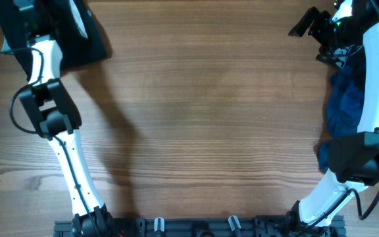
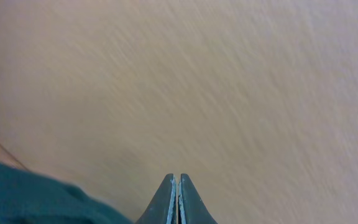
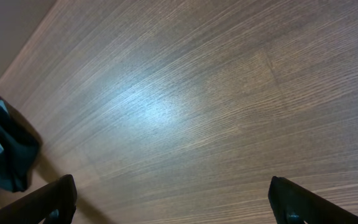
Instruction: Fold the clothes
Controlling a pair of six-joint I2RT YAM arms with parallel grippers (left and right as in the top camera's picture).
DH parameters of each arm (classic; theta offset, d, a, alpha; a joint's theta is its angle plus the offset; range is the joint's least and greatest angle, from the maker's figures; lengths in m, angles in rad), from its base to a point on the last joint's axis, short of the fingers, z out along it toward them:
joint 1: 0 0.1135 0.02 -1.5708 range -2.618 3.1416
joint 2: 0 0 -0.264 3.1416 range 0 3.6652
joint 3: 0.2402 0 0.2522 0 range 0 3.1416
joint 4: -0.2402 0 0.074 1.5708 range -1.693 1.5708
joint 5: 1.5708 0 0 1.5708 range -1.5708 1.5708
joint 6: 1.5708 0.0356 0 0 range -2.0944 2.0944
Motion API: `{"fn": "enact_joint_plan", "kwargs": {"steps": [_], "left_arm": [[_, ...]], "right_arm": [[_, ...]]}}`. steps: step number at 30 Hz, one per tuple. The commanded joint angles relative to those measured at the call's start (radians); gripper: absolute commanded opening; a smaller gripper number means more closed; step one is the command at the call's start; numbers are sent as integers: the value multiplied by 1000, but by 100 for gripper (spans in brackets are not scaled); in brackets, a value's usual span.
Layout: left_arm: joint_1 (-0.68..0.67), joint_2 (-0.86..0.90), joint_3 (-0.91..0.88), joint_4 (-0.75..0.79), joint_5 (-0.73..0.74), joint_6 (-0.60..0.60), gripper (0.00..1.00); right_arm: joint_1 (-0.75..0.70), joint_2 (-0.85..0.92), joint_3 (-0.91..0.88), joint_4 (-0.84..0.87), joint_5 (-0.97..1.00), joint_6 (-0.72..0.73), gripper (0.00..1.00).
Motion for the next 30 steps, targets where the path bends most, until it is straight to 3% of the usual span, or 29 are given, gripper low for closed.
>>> {"fn": "enact_joint_plan", "kwargs": {"steps": [1,11,14,18,21,25,30], "left_arm": [[49,-47,-5,-217,-69,-2,4],[77,83,-5,-424,-2,-2,8],[74,68,-5,-332,-2,-1,15],[68,-6,-5,-65,3,-2,5],[50,-64,-5,31,37,-2,4],[12,-94,-5,35,40,-2,4],[-27,-66,-5,-104,40,-2,4]], "right_arm": [[5,0,-4,2,-16,-18,100],[5,0,-4,2,-20,8,100],[5,0,-4,0,-19,8,100],[5,0,-4,2,-19,8,100],[5,0,-4,3,-19,8,100],[5,0,-4,3,-19,7,100],[5,0,-4,2,-19,5,100]]}}
